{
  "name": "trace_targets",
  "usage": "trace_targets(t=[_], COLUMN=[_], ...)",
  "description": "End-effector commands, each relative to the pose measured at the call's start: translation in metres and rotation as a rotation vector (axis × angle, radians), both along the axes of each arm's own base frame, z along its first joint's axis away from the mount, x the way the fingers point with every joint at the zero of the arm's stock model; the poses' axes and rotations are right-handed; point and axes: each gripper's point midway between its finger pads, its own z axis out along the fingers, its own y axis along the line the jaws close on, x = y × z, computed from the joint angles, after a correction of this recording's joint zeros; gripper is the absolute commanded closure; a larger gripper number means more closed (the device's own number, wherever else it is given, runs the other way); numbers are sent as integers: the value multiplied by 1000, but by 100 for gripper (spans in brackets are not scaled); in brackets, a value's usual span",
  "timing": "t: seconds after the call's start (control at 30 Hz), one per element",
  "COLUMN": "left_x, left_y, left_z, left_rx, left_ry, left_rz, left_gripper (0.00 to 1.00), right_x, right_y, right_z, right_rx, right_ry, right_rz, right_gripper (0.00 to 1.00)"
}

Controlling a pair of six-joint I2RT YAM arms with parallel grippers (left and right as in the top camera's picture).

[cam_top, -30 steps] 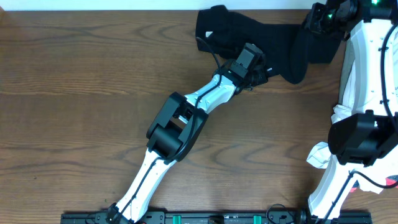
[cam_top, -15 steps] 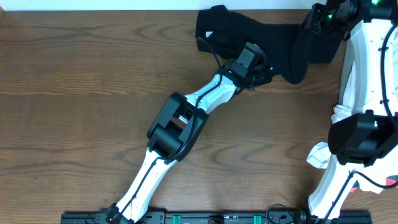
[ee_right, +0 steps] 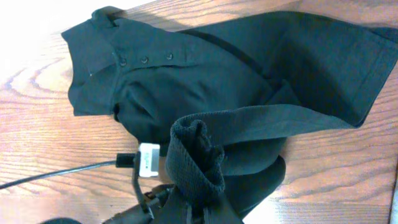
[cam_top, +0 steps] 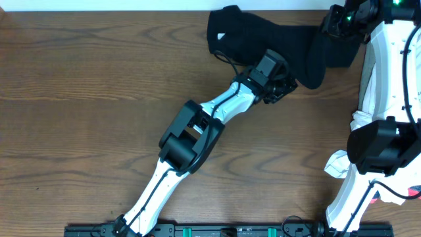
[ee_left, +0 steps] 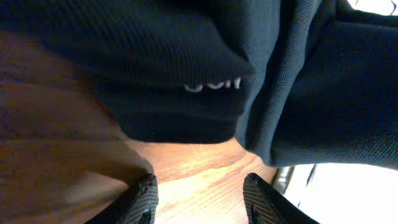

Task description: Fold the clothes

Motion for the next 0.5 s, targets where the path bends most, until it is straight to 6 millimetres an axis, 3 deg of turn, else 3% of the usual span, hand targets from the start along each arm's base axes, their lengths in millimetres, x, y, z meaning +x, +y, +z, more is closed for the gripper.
trace_targets(t=[0.0, 0.2, 0.47], left_x=[1, 17, 36], left_y=[19, 32, 52], left_z=[-48, -51, -51], left_rx=[100, 148, 186], left_ry=[84, 33, -18], left_rz=[146, 227, 258], left_gripper=[52, 54, 66], right_x=[-4, -5, -5], right_y=[4, 4, 3], right_z=[18, 18, 17], right_rx=[-4, -10, -14], right_ry=[-39, -36, -34], right_rz=[20, 30, 35], right_gripper=[99, 99, 99])
